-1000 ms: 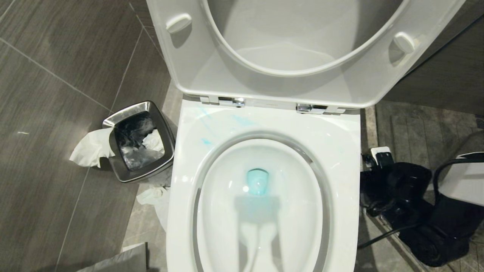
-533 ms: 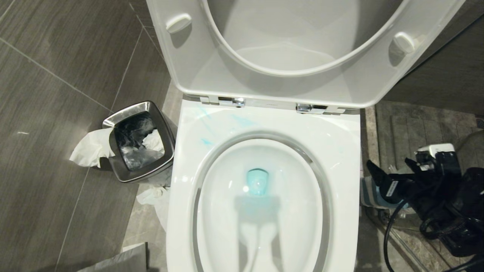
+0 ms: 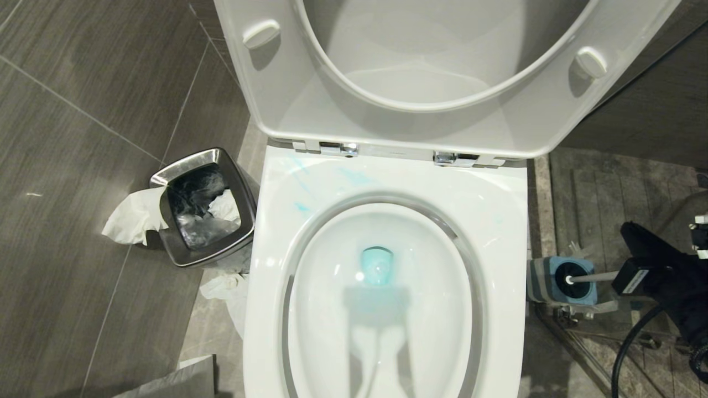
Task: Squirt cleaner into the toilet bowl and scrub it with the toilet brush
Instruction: Scrub the toilet bowl
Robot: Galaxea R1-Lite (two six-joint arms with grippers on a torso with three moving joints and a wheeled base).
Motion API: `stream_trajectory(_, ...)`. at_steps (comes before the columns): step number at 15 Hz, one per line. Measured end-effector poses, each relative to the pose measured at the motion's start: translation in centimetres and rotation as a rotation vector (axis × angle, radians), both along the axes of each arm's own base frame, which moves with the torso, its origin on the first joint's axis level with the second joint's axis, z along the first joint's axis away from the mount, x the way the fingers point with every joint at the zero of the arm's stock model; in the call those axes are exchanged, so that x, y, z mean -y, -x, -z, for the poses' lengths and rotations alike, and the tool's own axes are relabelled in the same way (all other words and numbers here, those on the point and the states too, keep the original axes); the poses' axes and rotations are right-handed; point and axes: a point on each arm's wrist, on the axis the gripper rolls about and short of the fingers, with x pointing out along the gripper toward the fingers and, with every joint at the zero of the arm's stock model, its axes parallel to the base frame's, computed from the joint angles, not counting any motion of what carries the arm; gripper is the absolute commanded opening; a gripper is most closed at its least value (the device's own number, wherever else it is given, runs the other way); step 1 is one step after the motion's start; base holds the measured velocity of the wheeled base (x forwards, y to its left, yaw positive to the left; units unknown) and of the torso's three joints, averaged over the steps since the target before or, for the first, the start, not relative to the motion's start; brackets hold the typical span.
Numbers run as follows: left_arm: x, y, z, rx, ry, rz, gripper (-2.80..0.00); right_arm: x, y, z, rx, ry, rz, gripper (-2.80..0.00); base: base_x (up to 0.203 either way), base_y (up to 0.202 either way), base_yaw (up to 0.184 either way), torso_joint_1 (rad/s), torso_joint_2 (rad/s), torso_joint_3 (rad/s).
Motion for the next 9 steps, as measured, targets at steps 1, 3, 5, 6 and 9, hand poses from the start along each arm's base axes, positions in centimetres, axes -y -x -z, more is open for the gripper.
stream_trajectory(1, 0.0, 0.0, 0.0, 0.0, 0.0, 0.0, -2.8, 0.1, 0.5, 0.0, 0.002, 0.001, 0.004, -2.8, 0.0, 0.0, 0.0, 0.0, 0.0, 0.0)
stream_trajectory(3, 0.0, 0.0, 0.0, 0.0, 0.0, 0.001, -2.8, 0.4, 1.0, -0.2, 0.014, -0.005, 0.049, -2.8, 0.0, 0.0, 0.0, 0.0, 0.0, 0.0)
stream_trajectory(5, 0.0, 0.0, 0.0, 0.0, 0.0, 0.001, -2.8, 0.8, 0.7, -0.4, -0.006, -0.005, 0.099, -2.8, 0.0, 0.0, 0.0, 0.0, 0.0, 0.0)
stream_trajectory(6, 0.0, 0.0, 0.0, 0.0, 0.0, 0.0, -2.8, 0.9, 0.5, -0.7, -0.01, 0.0, 0.119, -2.8, 0.0, 0.0, 0.0, 0.0, 0.0, 0.0)
stream_trajectory(9, 0.0, 0.0, 0.0, 0.0, 0.0, 0.001, -2.8, 1.5, 0.5, -1.6, -0.021, 0.08, 0.175, -2.8, 0.0, 0.0, 0.0, 0.0, 0.0, 0.0)
